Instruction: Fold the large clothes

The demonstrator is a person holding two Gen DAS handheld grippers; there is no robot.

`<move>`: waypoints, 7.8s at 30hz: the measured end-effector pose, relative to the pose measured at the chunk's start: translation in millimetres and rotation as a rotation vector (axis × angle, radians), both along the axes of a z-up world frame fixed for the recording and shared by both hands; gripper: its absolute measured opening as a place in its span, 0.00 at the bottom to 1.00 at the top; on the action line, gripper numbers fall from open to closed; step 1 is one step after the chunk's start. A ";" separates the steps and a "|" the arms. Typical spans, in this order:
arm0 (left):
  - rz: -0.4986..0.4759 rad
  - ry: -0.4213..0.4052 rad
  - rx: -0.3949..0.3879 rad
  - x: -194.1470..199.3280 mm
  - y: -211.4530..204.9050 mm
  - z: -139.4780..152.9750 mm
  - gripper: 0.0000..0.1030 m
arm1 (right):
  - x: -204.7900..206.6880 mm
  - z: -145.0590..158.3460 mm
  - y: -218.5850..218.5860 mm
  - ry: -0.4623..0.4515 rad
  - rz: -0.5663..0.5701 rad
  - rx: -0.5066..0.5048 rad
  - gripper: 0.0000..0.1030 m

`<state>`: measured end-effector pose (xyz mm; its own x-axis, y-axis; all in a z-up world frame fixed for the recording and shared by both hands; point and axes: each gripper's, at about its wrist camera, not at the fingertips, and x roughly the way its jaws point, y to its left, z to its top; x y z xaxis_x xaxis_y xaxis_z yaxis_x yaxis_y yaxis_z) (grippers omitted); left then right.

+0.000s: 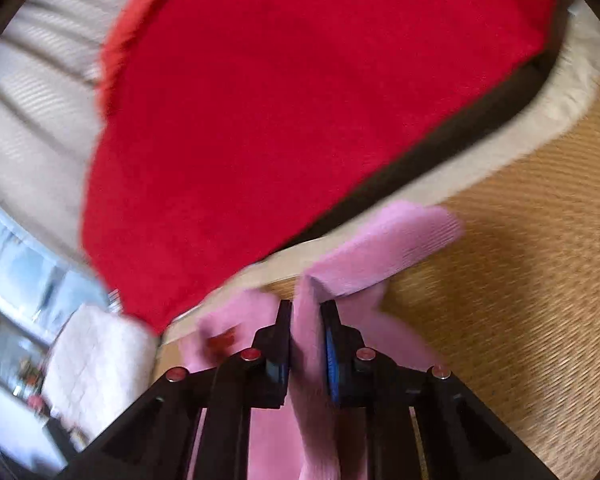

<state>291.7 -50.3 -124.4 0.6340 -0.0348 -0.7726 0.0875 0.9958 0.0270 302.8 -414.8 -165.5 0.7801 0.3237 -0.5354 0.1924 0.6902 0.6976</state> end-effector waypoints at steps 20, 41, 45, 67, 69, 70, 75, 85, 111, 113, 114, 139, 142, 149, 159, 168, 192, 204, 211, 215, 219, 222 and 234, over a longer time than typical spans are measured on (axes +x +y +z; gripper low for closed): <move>-0.077 -0.094 -0.014 -19.0 -3.7 20.2 1.00 | -74.2 0.5 60.5 0.000 0.111 0.180 0.73; -0.601 0.145 0.254 3.6 -233.2 -24.3 0.98 | -109.7 -16.1 -63.6 -0.064 -0.122 0.393 0.85; -0.613 0.187 0.248 13.8 -247.9 -28.5 0.43 | -107.2 -14.4 -66.1 -0.063 -0.120 0.368 0.82; -0.224 0.205 -0.009 -22.2 34.8 13.9 0.71 | -74.6 13.9 55.3 -0.023 0.205 -0.013 0.56; -0.175 0.232 -0.035 -23.4 61.3 5.2 0.71 | -69.3 11.7 76.8 0.004 0.250 -0.093 0.47; -0.147 0.233 -0.047 -24.4 68.0 4.7 0.71 | -67.0 8.5 84.7 0.019 0.264 -0.116 0.47; -0.095 0.145 -0.045 -19.3 65.3 19.5 0.71 | -60.2 -6.2 116.2 0.065 0.328 -0.203 0.47; 0.126 0.127 -0.007 -12.6 133.0 8.1 0.72 | -48.6 -33.4 109.7 0.195 0.333 -0.232 0.40; 0.760 0.056 -0.336 -62.1 382.4 -46.3 0.73 | -77.1 15.5 166.6 -0.079 0.431 -0.346 0.61; 0.753 0.046 -0.308 -53.8 384.0 -50.6 0.73 | -76.8 14.3 165.1 -0.080 0.427 -0.346 0.61; 0.754 0.050 -0.289 -49.1 385.1 -53.8 0.73 | -76.5 14.0 164.0 -0.080 0.425 -0.344 0.61; 0.158 -0.193 -0.120 -31.8 192.9 94.5 0.04 | -89.7 29.7 106.3 -0.154 0.244 -0.302 0.58; -0.016 -0.193 -0.115 -40.4 120.9 129.3 0.04 | -94.5 36.2 93.4 -0.169 0.207 -0.278 0.58; -0.501 -0.119 -0.270 -63.6 -60.0 171.2 0.11 | -99.1 40.0 55.6 -0.172 0.104 -0.177 0.58; -0.371 -0.181 -0.122 -54.2 -36.4 144.6 0.85 | -102.4 33.7 4.5 -0.137 -0.022 -0.009 0.67; -0.116 0.057 0.047 -21.8 49.7 13.9 0.85 | -79.9 25.4 77.4 -0.063 0.252 -0.201 0.59; -0.257 0.150 -0.278 -108.0 119.9 -9.3 0.87 | -133.9 -10.9 103.7 0.091 0.664 -0.024 0.65; -0.431 0.444 -0.408 -135.7 80.6 -65.8 0.41 | -128.6 -40.3 137.6 0.196 0.740 0.122 0.66; -0.663 0.596 -0.340 -203.7 66.4 -86.3 0.37 | -204.7 -43.7 160.4 0.359 0.986 0.033 0.66; -0.612 0.582 -0.301 -220.2 84.8 -83.3 0.45 | -236.6 -38.4 142.4 0.379 0.907 -0.076 0.66; -0.461 0.505 -0.303 -205.7 123.4 -69.7 0.66 | -236.3 -26.7 96.2 0.347 0.651 -0.126 0.76; -0.350 0.482 -0.336 -190.2 153.5 -65.9 0.73 | -239.0 -36.2 62.6 0.383 0.504 -0.081 0.79; -0.184 0.612 -0.299 -165.9 159.5 -126.6 0.79 | -231.7 -93.6 81.9 0.543 0.449 -0.167 0.79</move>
